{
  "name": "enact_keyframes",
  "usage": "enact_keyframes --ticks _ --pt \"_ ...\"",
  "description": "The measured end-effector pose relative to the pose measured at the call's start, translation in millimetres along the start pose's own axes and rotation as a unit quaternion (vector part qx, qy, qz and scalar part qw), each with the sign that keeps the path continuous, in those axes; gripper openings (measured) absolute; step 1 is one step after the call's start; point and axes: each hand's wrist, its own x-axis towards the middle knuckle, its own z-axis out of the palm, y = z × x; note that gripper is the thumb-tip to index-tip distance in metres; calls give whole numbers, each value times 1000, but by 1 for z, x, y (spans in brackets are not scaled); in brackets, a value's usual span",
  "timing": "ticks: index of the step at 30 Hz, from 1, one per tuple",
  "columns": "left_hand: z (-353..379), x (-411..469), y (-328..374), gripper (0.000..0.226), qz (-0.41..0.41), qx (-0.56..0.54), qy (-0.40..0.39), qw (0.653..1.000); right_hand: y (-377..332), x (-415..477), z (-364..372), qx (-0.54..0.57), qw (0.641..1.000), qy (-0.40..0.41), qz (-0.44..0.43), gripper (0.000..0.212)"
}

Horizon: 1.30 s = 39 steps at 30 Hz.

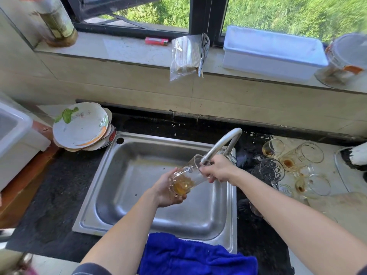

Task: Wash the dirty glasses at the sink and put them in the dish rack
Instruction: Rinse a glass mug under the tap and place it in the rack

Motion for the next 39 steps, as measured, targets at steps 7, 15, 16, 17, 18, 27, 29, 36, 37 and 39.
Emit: enact_keyframes --ticks 7,15,16,17,18,27,29,36,37,39 --pt "5 0 -3 31 140 -166 -1 976 7 -4 14 113 990 -15 88 24" --pt "7 -7 2 49 29 8 48 998 -2 -2 4 84 993 -54 65 20" --pt "9 -10 2 53 26 8 34 999 -3 -1 4 87 992 -55 69 24" --pt "8 -10 1 55 34 -9 21 999 -1 1 5 94 991 -57 79 27" --pt "9 -10 1 52 56 -39 8 998 1 2 6 106 988 -58 94 30" --pt "6 -11 5 45 39 15 32 999 10 2 5 33 998 56 -13 16" --pt "10 -11 2 47 47 -18 11 999 8 3 4 40 997 62 -30 12" --pt "8 -6 7 47 79 33 61 995 12 -3 1 48 997 -32 56 14" --pt "7 -6 7 49 69 61 68 993 13 -2 -1 7 998 -32 46 19" --pt "6 -7 8 53 47 95 78 991 14 1 -2 -43 999 -7 19 26"
